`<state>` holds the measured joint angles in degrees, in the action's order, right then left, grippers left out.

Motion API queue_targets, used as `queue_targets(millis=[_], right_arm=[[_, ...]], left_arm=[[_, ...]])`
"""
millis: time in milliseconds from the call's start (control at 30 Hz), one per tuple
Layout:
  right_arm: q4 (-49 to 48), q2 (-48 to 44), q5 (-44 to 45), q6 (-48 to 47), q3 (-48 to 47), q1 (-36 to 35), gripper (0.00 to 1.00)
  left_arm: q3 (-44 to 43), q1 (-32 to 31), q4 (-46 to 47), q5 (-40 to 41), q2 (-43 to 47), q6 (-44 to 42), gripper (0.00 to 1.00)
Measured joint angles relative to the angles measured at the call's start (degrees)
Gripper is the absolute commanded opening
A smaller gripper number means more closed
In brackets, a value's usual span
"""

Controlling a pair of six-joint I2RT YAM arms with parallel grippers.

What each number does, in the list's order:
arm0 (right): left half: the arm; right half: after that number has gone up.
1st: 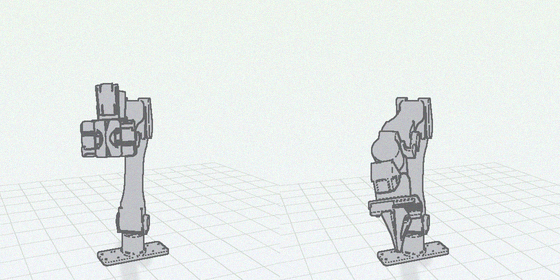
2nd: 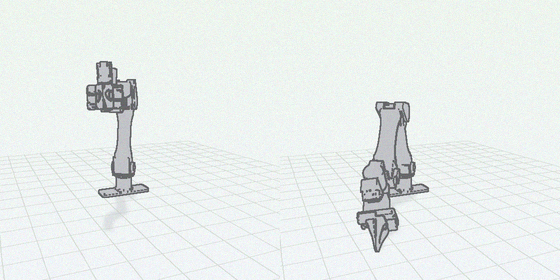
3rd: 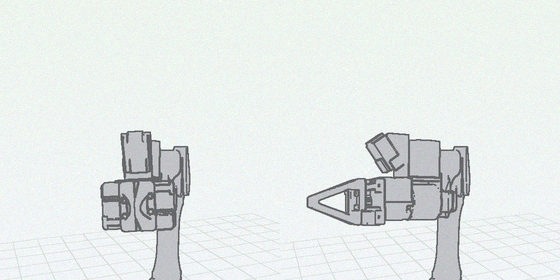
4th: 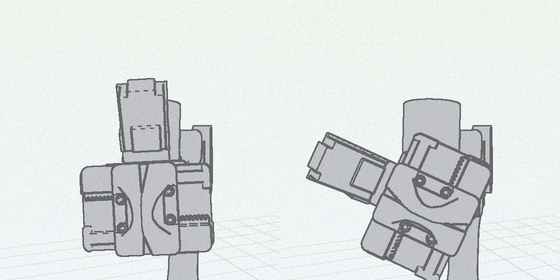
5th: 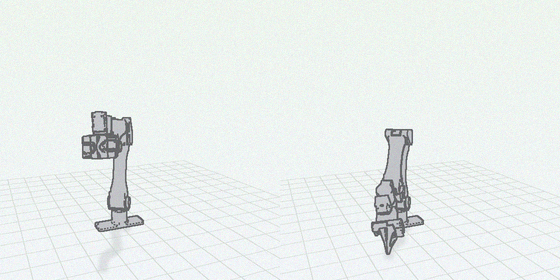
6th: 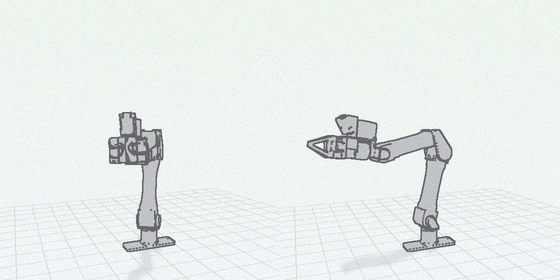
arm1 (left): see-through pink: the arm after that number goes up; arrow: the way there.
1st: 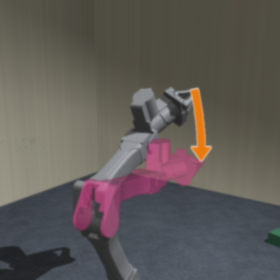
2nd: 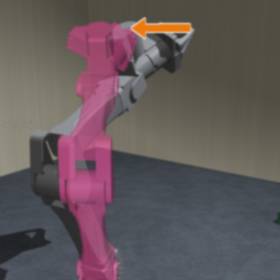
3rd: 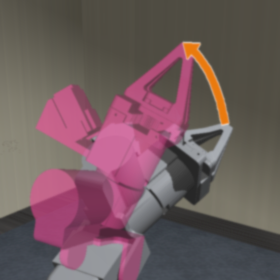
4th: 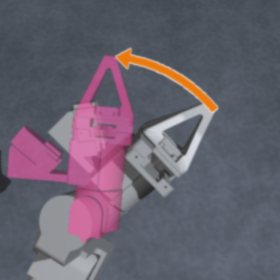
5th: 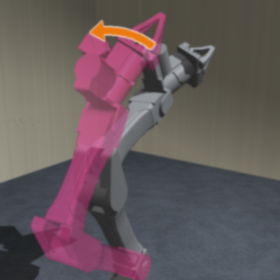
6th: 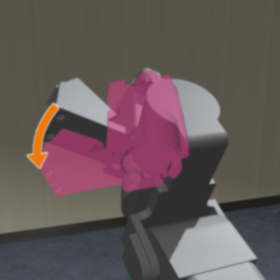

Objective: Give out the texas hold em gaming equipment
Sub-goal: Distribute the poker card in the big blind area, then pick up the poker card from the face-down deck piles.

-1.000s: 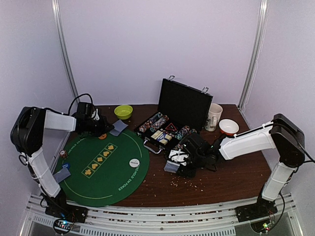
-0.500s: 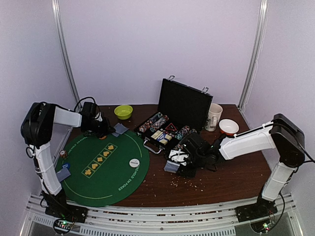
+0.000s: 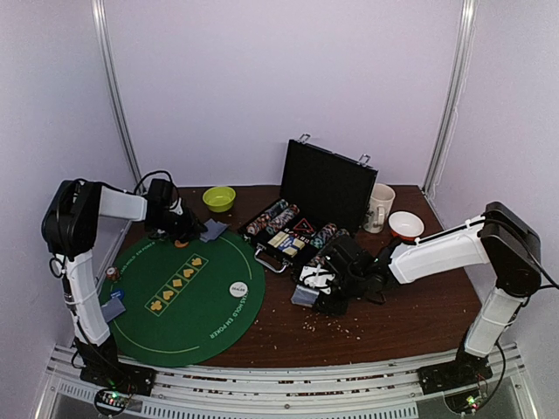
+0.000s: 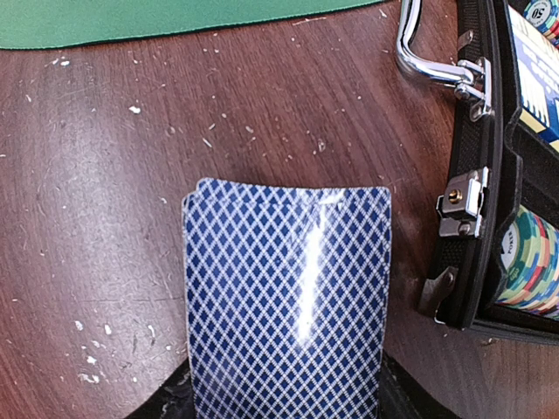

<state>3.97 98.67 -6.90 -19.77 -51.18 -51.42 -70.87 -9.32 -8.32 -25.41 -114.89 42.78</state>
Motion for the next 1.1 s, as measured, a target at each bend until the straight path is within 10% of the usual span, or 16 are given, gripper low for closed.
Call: queue_targets(millis=[367,600,1100], right_arm=[[0.00,0.00,-0.02,-0.02,0.00,0.02,0.59],[0.00,0.00,-0.02,-0.35,0.00,0.04,0.59],[-0.44,-0.15,-0.83,-0.81,0.22,0.04,0.56]], left_arm=[[0.74,-1.53,-4.42,7.39,9.81,-0.66,0.62],[1.81,-19.32,-2.62,9.90,24.11,-7.78,0.70],[1.88,-37.66,-4.50,-5.60,4.46,-13.16,0.60]])
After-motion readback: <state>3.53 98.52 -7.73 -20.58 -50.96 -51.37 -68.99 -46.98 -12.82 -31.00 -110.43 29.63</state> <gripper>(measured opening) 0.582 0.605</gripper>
